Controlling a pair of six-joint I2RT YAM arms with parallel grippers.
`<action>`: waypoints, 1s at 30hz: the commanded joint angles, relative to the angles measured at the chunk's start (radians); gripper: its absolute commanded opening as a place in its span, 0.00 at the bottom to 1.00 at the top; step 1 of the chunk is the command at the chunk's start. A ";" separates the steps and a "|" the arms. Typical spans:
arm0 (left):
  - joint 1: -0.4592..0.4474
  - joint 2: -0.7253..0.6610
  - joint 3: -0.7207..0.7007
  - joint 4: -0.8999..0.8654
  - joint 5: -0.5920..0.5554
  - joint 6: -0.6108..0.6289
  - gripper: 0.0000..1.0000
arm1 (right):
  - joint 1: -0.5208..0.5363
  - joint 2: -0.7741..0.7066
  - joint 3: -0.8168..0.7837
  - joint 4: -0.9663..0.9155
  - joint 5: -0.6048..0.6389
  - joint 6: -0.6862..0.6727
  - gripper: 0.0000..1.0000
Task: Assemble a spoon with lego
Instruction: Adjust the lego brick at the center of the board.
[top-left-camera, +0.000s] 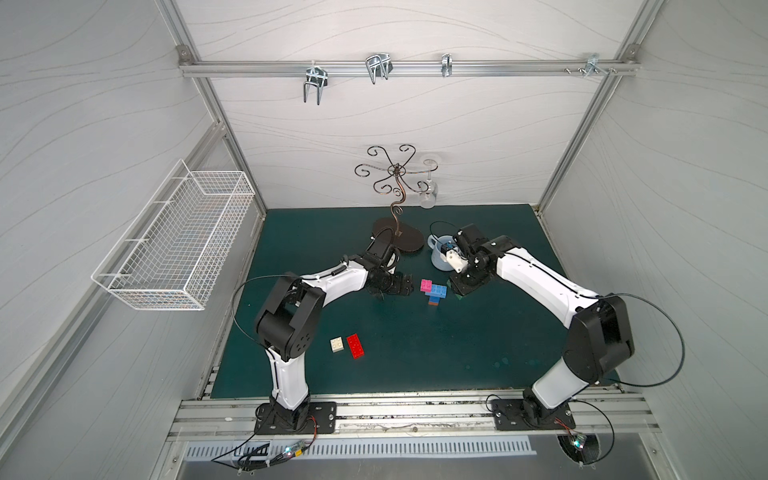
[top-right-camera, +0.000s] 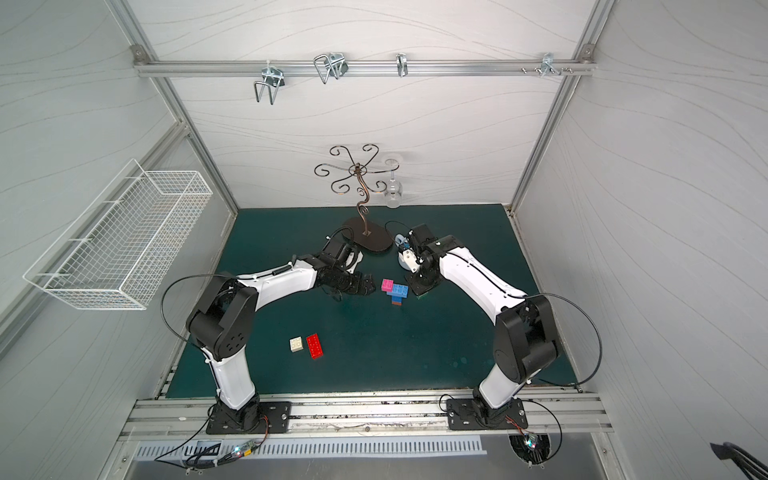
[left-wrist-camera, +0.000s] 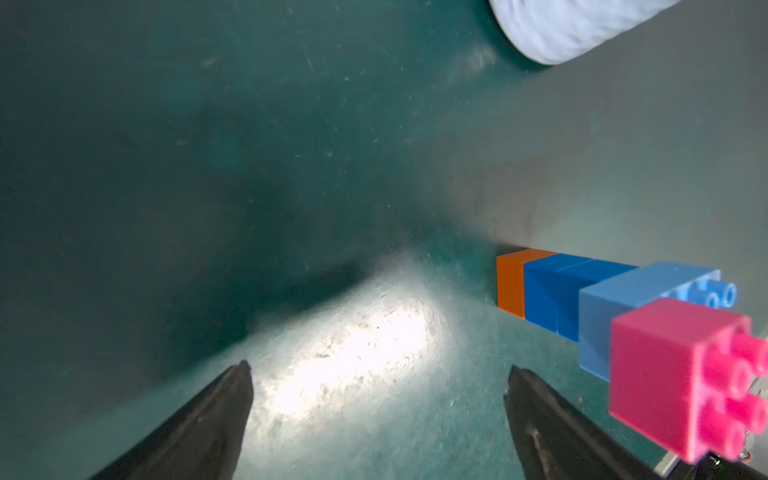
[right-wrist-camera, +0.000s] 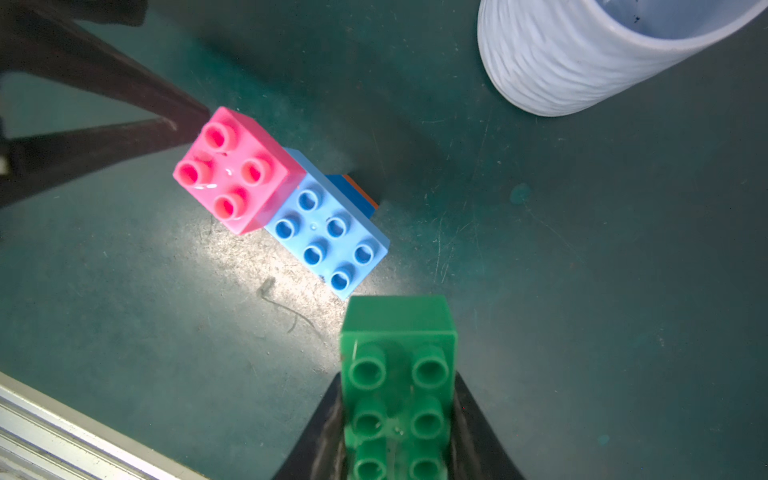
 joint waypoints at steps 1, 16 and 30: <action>0.018 -0.050 -0.005 -0.009 -0.013 0.021 1.00 | 0.004 -0.019 0.012 -0.023 0.010 -0.009 0.23; 0.023 -0.176 -0.128 0.004 -0.024 -0.007 1.00 | 0.001 -0.050 -0.022 0.008 0.008 -0.009 0.22; -0.022 -0.249 -0.214 0.040 -0.015 -0.021 1.00 | -0.005 -0.109 -0.026 -0.013 0.030 -0.003 0.23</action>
